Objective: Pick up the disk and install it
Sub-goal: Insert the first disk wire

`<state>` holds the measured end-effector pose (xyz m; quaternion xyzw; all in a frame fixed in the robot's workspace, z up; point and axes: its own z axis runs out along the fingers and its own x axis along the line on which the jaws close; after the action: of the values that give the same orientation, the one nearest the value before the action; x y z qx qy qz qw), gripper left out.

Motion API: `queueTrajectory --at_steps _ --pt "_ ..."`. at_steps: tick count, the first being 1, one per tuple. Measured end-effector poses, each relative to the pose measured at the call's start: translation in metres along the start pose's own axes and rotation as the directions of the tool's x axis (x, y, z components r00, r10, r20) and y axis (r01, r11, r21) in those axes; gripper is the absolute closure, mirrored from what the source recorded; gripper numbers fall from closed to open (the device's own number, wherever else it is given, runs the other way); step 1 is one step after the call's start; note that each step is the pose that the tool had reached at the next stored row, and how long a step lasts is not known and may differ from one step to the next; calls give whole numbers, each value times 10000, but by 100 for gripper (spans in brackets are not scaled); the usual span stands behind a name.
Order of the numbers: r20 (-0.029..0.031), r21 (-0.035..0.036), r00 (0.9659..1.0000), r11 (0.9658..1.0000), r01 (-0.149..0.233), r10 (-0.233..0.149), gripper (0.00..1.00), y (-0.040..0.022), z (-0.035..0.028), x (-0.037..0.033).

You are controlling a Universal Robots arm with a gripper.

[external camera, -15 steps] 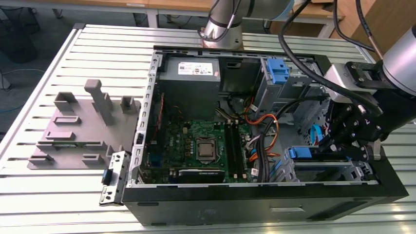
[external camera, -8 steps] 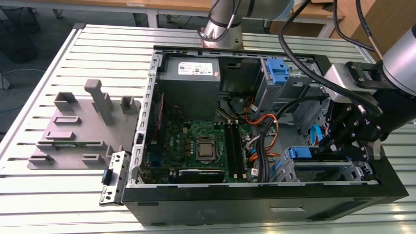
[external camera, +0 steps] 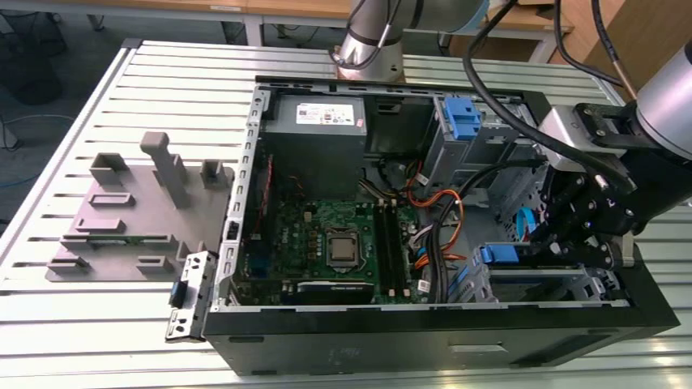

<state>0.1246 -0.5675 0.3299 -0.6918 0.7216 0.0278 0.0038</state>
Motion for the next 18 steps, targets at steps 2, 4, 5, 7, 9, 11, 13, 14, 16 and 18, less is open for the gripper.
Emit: queueTrajectory --at_steps 2,4,5,7,9,11,13,14,16,18 --pt "1 0 10000 10000 0 0 76 1 -21 -1" --pt "0 0 10000 10000 -1 1 76 2 -63 -3" --pt "0 0 10000 10000 -1 1 76 3 -88 -4" --pt "0 0 10000 10000 -1 1 76 5 -148 -6" --pt "-1 0 10000 10000 0 0 76 7 -203 -9" --pt "-1 0 10000 10000 -1 1 76 8 -236 -10" --pt "4 0 10000 10000 0 0 76 8 -237 -10" --pt "3 0 10000 10000 -1 1 76 9 -239 -10" --pt "0 0 10000 10000 -1 1 76 9 -243 -11" --pt "0 -1 10000 10000 0 0 76 10 -294 -13"
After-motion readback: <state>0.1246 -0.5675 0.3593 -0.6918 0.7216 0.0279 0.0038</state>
